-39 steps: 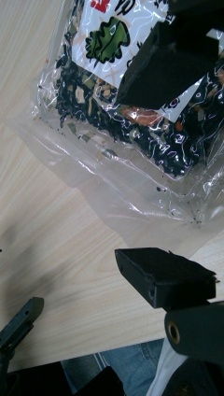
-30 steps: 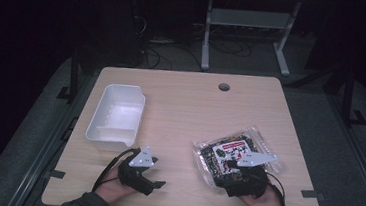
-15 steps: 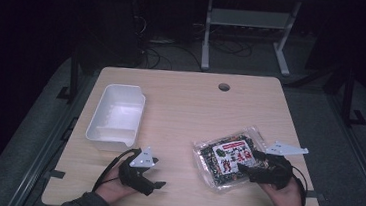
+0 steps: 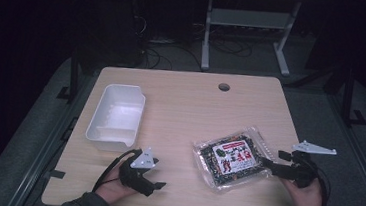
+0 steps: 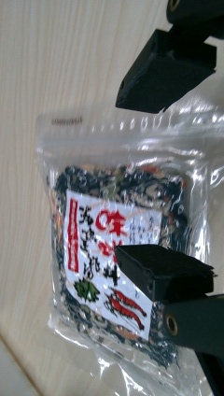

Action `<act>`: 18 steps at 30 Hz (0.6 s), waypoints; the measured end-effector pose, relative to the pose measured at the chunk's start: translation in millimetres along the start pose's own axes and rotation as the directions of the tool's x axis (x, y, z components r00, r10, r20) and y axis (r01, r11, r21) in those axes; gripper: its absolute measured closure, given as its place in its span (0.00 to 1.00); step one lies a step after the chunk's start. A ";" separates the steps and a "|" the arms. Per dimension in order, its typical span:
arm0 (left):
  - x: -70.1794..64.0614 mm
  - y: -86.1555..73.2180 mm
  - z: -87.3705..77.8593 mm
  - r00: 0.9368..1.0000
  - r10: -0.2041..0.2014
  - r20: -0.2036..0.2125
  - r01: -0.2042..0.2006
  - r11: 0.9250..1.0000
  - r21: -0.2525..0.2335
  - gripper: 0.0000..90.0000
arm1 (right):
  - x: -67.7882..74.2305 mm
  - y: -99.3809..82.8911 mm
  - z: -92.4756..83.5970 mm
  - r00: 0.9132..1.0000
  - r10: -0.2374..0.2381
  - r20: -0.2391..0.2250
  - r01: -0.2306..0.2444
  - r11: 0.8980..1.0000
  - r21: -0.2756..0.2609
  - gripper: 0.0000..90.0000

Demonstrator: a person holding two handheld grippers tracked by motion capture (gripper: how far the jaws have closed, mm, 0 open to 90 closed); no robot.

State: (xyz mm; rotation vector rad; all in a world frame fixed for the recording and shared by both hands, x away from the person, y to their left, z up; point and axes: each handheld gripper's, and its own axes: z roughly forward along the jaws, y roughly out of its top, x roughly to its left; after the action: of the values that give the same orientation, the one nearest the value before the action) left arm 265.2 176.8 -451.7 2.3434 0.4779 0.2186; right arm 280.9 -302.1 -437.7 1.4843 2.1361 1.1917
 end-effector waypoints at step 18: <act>-0.1 -0.1 -0.4 1.000 0.000 0.000 0.000 1.000 -0.003 0.21 | -39.6 -25.6 -15.0 0.982 0.178 0.056 -0.180 0.983 0.023 0.40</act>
State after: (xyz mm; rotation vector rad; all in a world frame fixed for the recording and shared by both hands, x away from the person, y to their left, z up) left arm 265.0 177.1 -451.5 2.3409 0.4775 0.2188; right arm 272.1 -347.1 -456.3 1.7315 2.0279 1.1698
